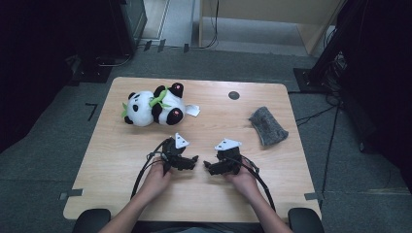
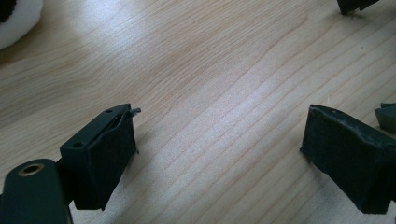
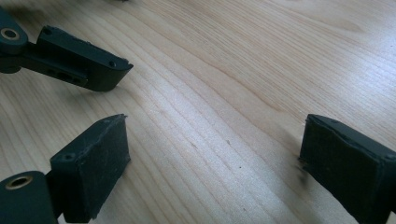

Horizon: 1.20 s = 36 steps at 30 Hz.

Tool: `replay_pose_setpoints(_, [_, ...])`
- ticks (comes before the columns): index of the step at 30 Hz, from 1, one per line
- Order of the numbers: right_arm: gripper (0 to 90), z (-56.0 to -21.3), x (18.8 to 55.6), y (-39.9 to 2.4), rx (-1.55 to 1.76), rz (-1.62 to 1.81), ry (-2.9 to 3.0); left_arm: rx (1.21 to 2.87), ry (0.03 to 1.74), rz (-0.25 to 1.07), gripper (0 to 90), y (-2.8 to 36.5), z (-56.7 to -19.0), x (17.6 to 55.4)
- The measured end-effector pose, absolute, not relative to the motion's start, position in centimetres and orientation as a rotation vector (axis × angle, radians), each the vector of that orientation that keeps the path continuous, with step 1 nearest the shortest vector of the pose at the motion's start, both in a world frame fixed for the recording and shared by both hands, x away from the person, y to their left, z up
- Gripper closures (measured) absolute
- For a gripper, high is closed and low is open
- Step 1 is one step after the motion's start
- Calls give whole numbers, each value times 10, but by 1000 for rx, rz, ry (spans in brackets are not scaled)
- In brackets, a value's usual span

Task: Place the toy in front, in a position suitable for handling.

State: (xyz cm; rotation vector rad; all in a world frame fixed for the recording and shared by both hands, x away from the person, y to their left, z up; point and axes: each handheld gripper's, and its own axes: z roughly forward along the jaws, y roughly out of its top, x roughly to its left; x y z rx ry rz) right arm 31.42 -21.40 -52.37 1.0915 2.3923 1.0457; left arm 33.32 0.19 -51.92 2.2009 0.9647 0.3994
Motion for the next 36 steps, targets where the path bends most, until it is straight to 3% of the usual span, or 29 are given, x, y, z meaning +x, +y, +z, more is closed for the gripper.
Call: replay_pose_setpoints(36, [29, -524, 313, -211, 1117, 1021, 2390, 2218, 919, 384, 96, 6, -519, 332])
